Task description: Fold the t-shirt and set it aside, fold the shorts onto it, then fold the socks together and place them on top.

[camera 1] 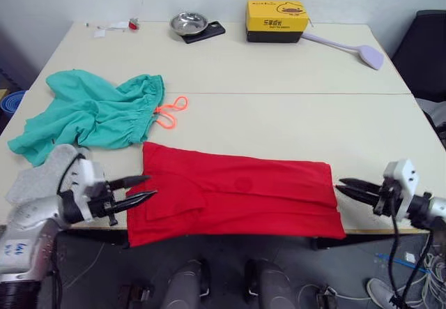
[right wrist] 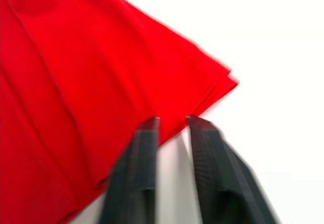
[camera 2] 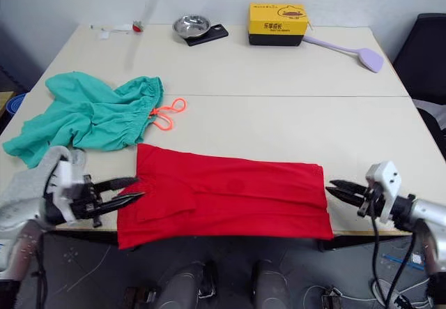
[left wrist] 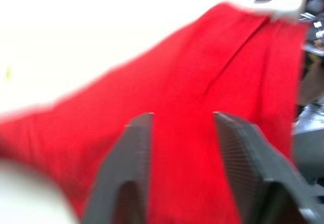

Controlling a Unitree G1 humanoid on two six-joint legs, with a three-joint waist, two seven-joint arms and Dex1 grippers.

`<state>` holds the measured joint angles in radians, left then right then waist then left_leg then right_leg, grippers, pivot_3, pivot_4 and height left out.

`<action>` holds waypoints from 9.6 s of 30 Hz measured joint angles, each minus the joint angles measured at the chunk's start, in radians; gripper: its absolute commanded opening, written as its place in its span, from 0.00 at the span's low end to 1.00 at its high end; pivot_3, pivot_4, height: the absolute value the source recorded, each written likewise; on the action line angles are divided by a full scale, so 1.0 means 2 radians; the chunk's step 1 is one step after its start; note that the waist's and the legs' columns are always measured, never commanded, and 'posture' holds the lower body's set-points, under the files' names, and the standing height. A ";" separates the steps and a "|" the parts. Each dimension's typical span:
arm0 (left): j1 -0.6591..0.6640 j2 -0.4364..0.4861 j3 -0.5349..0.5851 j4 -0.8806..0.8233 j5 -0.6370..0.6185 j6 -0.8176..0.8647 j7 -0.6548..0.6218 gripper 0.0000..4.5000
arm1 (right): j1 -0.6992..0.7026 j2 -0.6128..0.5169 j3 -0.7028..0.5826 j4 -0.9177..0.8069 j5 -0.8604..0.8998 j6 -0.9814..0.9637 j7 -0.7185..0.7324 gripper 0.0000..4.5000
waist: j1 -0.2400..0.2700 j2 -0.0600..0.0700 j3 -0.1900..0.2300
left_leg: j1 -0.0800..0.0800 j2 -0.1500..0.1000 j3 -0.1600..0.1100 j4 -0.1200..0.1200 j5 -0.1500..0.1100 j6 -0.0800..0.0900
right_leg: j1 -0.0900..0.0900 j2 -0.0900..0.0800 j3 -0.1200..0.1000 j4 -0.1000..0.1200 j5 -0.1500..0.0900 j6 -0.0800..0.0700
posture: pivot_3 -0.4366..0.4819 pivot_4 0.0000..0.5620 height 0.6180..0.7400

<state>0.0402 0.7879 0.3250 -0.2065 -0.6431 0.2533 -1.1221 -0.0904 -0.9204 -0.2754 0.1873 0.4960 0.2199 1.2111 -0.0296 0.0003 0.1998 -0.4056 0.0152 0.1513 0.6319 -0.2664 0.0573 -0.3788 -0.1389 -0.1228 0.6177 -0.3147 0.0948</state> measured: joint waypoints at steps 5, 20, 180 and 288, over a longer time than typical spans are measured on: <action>-0.015 0.000 0.003 -0.038 -0.018 0.001 -0.016 1.00 | -0.125 -0.045 0.069 0.046 -0.043 0.058 0.037 0.84 | -0.001 0.000 0.000 | 0.000 0.000 0.000 -0.001 0.002 -0.003 | -0.002 0.001 0.000 0.001 -0.001 -0.002 | 0.48 0.27 1.00; -0.042 -0.002 -0.030 -0.045 -0.019 0.015 -0.024 1.00 | -0.356 0.008 0.260 0.202 -0.194 0.120 0.120 0.63 | 0.000 0.000 0.000 | -0.006 0.000 0.002 0.002 0.004 0.000 | -0.007 0.001 0.000 0.003 -0.001 -0.001 | 0.48 0.27 1.00; -0.603 -0.285 -0.191 0.715 0.298 -0.040 0.122 0.09 | -0.154 0.254 0.148 -0.327 0.211 0.688 -0.449 0.00 | 0.002 -0.011 -0.005 | -0.009 0.001 -0.001 0.007 0.003 0.003 | -0.008 0.002 -0.001 0.005 0.001 0.000 | 0.48 0.27 1.00; -0.024 0.050 -0.207 0.042 0.078 -0.185 -0.134 0.00 | 0.019 -0.013 0.271 -0.196 -0.055 -0.284 0.056 0.01 | 0.002 -0.003 -0.002 | 0.000 0.001 0.001 0.002 -0.001 0.001 | 0.000 0.001 0.001 0.000 0.000 -0.001 | 0.48 0.27 1.00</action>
<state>-0.0075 0.8877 -0.0891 -0.1226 -0.4872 -0.1159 -1.3894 -0.0532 -0.9464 0.2658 -0.2047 0.3860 -0.3472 1.3224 -0.0254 -0.0048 0.1965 -0.4048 0.0175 0.1524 0.6361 -0.2682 0.0587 -0.3780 -0.1360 -0.1203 0.6181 -0.3139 0.0930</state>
